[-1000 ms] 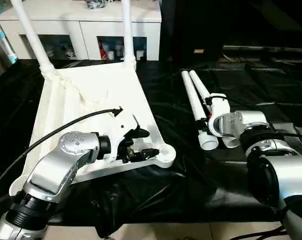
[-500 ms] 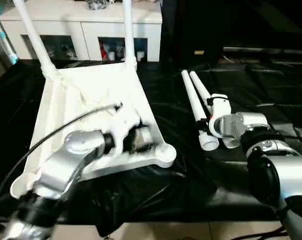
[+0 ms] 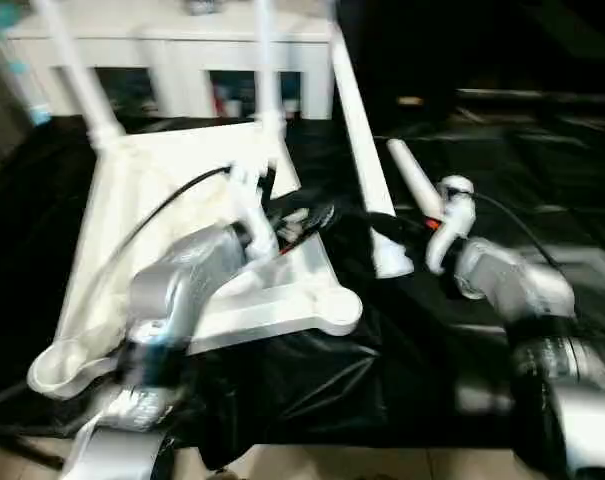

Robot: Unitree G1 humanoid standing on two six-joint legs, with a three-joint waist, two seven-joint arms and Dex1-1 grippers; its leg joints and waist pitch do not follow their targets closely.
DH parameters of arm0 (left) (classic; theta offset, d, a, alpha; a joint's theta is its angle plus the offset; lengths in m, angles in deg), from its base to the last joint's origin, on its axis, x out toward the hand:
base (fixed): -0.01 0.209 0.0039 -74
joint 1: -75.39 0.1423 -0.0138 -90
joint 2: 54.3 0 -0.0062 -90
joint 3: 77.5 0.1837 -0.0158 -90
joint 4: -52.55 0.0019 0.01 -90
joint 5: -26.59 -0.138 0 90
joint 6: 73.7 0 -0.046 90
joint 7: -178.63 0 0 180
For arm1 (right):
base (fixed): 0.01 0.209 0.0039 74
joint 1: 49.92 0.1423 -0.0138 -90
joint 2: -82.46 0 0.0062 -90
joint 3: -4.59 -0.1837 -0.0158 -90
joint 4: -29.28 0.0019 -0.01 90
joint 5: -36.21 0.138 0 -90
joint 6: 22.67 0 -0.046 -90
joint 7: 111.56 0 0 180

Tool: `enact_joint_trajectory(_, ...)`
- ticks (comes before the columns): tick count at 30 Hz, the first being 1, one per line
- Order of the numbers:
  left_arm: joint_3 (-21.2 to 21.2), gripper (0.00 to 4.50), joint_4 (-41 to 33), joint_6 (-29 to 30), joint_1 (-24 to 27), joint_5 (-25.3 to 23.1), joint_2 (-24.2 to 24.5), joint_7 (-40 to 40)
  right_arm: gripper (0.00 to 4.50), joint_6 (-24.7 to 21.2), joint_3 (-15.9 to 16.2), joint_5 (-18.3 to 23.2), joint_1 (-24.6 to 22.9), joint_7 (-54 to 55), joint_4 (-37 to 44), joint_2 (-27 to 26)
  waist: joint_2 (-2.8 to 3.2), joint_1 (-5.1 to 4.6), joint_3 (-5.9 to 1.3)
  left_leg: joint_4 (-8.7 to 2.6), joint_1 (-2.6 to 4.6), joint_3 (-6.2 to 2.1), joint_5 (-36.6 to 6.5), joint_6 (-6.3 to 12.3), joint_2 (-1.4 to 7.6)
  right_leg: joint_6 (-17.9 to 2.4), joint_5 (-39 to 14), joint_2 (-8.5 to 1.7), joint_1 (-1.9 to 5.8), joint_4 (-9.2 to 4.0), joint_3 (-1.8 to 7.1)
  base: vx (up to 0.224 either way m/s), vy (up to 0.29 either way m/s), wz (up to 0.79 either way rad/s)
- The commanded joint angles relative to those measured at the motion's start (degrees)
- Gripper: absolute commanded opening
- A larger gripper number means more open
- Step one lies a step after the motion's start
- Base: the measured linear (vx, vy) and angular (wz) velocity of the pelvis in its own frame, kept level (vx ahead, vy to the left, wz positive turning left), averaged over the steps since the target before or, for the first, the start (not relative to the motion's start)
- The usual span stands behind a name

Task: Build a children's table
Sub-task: Pick table leg

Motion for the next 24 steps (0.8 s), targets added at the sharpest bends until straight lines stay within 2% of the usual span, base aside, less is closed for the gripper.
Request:
enact_joint_trajectory(1,-2.9,3.42,4.8,0.6,-2.4,1.9,-1.8,-3.5,1.88,-1.4,0.4,2.8,-2.2,-3.3,6.4,0.3,0.3,0.42,-4.6,-3.38,0.6,0.28,-13.0,2.85,0.28,-12.6,-14.7,-1.78,3.72,-4.47,1.4,0.0,0.0,0.0)
enact_joint_trajectory(2,-3.4,3.42,6.5,0.3,-3.2,1.9,-2.3,-4.5,1.88,-2.1,0.5,3.5,-3.4,-4.1,8.3,0.2,0.01,0.68,-4.48,-3.37,0.63,0.4,-13.4,2.92,0.02,-11.1,-17.0,-1.7,3.69,-5.03,1.36,0.0,0.0,0.0)
enact_joint_trajectory(3,-3.7,3.42,8.0,0.0,-3.7,2.4,-2.9,-4.5,1.88,-2.6,0.6,4.3,-4.6,-4.8,10.2,0.0,0.4,0.85,-4.55,-3.49,0.63,0.2,-13.6,2.75,0.1,-10.6,-17.8,-1.83,3.72,-4.98,1.36,0.0,0.0,0.0)
enact_joint_trajectory(4,-4.2,3.42,9.1,0.1,-4.2,3.5,-3.6,-4.0,1.88,-3.3,0.8,5.3,-5.7,-5.5,12.3,-0.1,-0.01,0.87,-4.54,-3.54,0.48,0.15,-13.4,2.68,-0.02,-9.6,-19.0,-1.91,3.79,-5.23,1.29,0.0,0.0,0.0)
enact_joint_trajectory(5,-4.4,3.42,9.3,0.3,-4.3,3.9,-3.8,-4.0,1.88,-3.6,0.9,5.6,-6.1,-5.7,13.0,-0.1,0.25,0.98,-4.57,-3.59,0.45,0.09,-12.9,2.6,-0.05,-9.2,-19.2,-1.95,3.76,-5.4,1.31,0.0,0.0,0.0)
enact_joint_trajectory(6,-5.0,3.42,9.5,0.9,-4.6,5.0,-4.3,-3.8,1.88,-4.0,1.0,6.2,-6.8,-6.1,14.4,-0.2,0.16,0.9,-4.63,-3.6,0.3,0.0,-12.6,2.53,-0.04,-9.4,-18.8,-1.94,3.83,-5.21,1.3,0.0,0.0,0.0)
enact_joint_trajectory(7,-5.6,3.42,9.2,1.8,-4.8,6.7,-5.0,-3.3,1.88,-4.4,1.4,6.8,-7.5,-6.5,15.9,-0.2,0.34,1.0,-4.75,-3.56,0.19,0.0,-11.7,2.42,-0.01,-9.7,-17.4,-2.0,3.88,-5.13,1.35,0.0,0.0,0.0)
enact_joint_trajectory(8,-7.0,3.42,7.9,4.1,-5.3,10.1,-6.5,-2.4,1.88,-5.4,2.4,7.7,-8.9,-7.1,18.7,-0.1,0.42,1.14,-4.73,-3.49,0.26,-0.01,-11.5,2.59,0.06,-10.6,-16.3,-2.04,3.79,-5.05,1.38,0.0,0.0,0.0)
enact_joint_trajectory(9,-7.1,3.42,7.8,4.3,-5.3,10.3,-6.6,-2.4,1.88,-5.5,2.4,7.8,-9.0,-7.2,18.9,-0.1,0.34,1.14,-4.73,-3.49,0.16,-0.04,-11.5,2.74,0.04,-11.1,-16.2,-2.13,3.87,-5.02,1.31,0.0,0.0,0.0)
enact_joint_trajectory(10,-6.8,3.42,6.1,6.0,-5.4,11.4,-7.1,-0.9,1.88,-5.3,3.5,7.0,-9.5,-7.0,19.5,-0.1,0.22,1.08,-4.7,-3.53,0.12,0.01,-11.6,2.91,0.03,-11.0,-16.5,-2.06,3.83,-5.11,1.27,0.0,0.0,0.0)
enact_joint_trajectory(12,-5.7,3.42,4.8,6.5,-5.1,10.8,-7.1,-0.5,1.88,-5.0,4.3,6.4,-9.4,-6.7,19.3,-0.5,0.37,1.03,-4.5,-3.68,0.13,-0.09,-12.1,2.93,0.07,-9.9,-19.0,-2.15,3.71,-5.34,1.23,0.0,0.0,0.0)
enact_joint_trajectory(13,-5.7,3.23,4.8,6.5,-5.1,10.8,-7.1,-0.5,1.88,-5.0,4.3,6.4,-9.4,-6.7,19.3,-0.5,0.37,1.03,-4.5,-3.68,0.13,-0.09,-12.1,2.93,0.07,-9.9,-19.0,-2.15,3.71,-5.34,1.23,0.0,0.0,0.0)
enact_joint_trajectory(15,-5.1,3.12,4.6,6.6,-5.1,10.1,-7.1,-1.1,1.88,-5.2,5.1,5.8,-9.5,-6.0,20.1,-0.9,0.72,0.86,-4.39,-3.75,0.31,-0.11,-13.0,2.54,0.05,-8.9,-21.0,-2.01,3.52,-5.72,1.17,0.0,0.0,0.0)
enact_joint_trajectory(16,-4.8,3.12,4.7,6.6,-5.1,10.0,-7.0,-1.6,1.88,-5.0,5.9,4.9,-9.7,-4.8,20.7,-1.2,0.83,0.94,-4.39,-3.85,0.3,-0.19,-13.1,2.35,0.02,-8.6,-21.2,-2.02,3.56,-5.64,1.17,0.0,0.0,0.0)
enact_joint_trajectory(17,-4.8,2.93,4.6,6.6,-5.0,10.0,-7.0,-2.2,1.88,-4.3,6.5,3.9,-9.7,-3.7,20.8,-1.4,0.82,0.92,-4.39,-3.89,0.26,-0.22,-13.1,2.2,0.03,-8.4,-21.2,-2.01,3.58,-5.65,1.17,0.0,0.0,0.0)
enact_joint_trajectory(18,-5.1,2.81,4.4,6.5,-5.0,10.1,-7.2,-3.2,1.88,-4.1,7.1,3.2,-9.7,-2.6,21.0,-1.5,0.48,0.85,-4.39,-3.95,0.17,-0.23,-12.9,1.97,0.03,-8.0,-21.2,-2.01,3.67,-5.64,1.16,0.0,0.0,0.0)
enact_joint_trajectory(19,-5.6,2.73,4.1,6.5,-5.1,10.3,-7.4,-4.3,1.88,-3.9,7.7,2.6,-9.6,-1.6,21.1,-1.6,0.71,0.95,-4.43,-3.89,0.22,-0.25,-12.6,1.7,0.07,-8.0,-21.0,-2.1,3.59,-5.52,1.25,0.0,0.0,0.0)
enact_joint_trajectory(21,-7.1,2.69,1.9,7.0,-5.3,11.3,-8.0,-7.2,1.88,-3.8,10.1,0.2,-9.2,1.5,22.0,-2.3,0.74,0.84,-4.46,-3.87,0.17,-0.2,-12.3,1.6,0.05,-8.0,-20.5,-2.07,3.58,-5.5,1.28,0.0,0.0,0.0)
enact_joint_trajectory(24,-7.2,2.38,0.0,7.2,-5.0,11.3,-8.4,-8.4,1.88,-3.6,12.1,-2.4,-8.8,4.4,22.6,-3.0,0.71,0.64,-4.44,-3.9,0.12,-0.18,-11.8,1.5,0.08,-8.3,-19.1,-2.0,3.5,-5.37,1.35,0.0,0.0,0.0)
